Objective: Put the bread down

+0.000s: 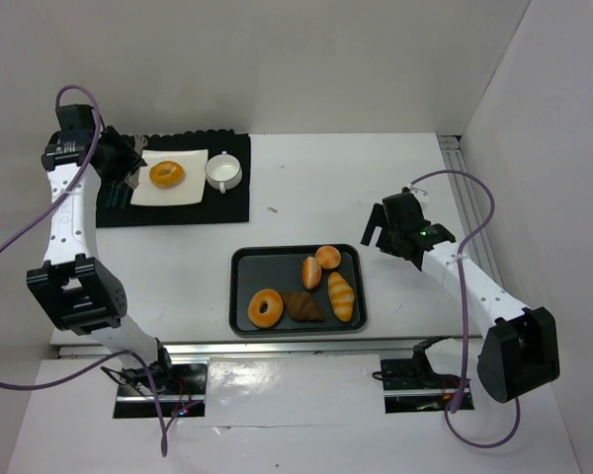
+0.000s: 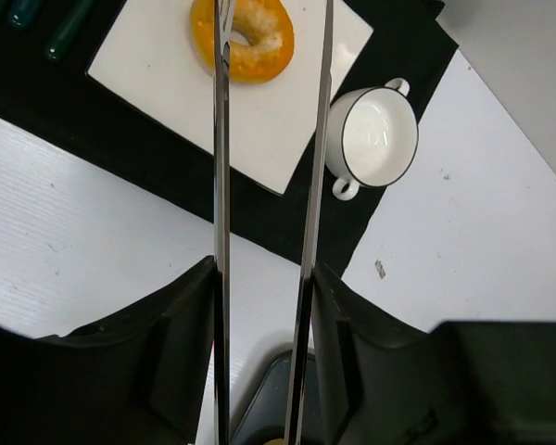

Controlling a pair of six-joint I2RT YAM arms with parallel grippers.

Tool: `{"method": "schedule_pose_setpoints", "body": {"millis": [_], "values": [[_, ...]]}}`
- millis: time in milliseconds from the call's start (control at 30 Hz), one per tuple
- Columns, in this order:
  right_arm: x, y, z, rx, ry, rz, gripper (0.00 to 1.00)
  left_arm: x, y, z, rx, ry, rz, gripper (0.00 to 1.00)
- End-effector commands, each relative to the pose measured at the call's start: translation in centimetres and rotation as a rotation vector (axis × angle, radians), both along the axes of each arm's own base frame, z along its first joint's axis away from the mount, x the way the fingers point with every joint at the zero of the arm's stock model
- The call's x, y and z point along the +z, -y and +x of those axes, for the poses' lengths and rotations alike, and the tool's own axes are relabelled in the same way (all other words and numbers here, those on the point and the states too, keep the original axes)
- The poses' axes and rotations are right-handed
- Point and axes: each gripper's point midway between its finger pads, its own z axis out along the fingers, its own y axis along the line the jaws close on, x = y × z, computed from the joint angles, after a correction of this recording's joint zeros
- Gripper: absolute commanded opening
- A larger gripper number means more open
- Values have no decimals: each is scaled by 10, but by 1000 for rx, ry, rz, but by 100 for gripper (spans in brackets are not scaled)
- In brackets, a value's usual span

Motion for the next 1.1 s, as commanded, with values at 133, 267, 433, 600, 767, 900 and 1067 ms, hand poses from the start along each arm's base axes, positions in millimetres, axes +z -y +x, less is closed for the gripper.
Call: {"method": "schedule_pose_setpoints", "body": {"millis": [133,267,433,600,767,900,1067], "values": [[18,-7,10,10,78,33,99,24,38,-13,-172,61,36,51],[15,-5,11,4,72,23,99,16,144,-37,-535,67,11,51],[31,2,11,-22,111,7,99,-43,252,-118,-825,-75,-61,55],[44,12,8,-49,143,-26,99,-64,301,-175,-932,-145,-127,56],[50,15,10,-62,156,-36,99,-77,332,-212,-964,-194,-144,58],[50,13,10,-55,153,-29,99,-81,340,-220,-965,-202,-116,58],[46,12,8,-48,142,-25,99,-102,342,-224,-938,-289,-25,58]]}}
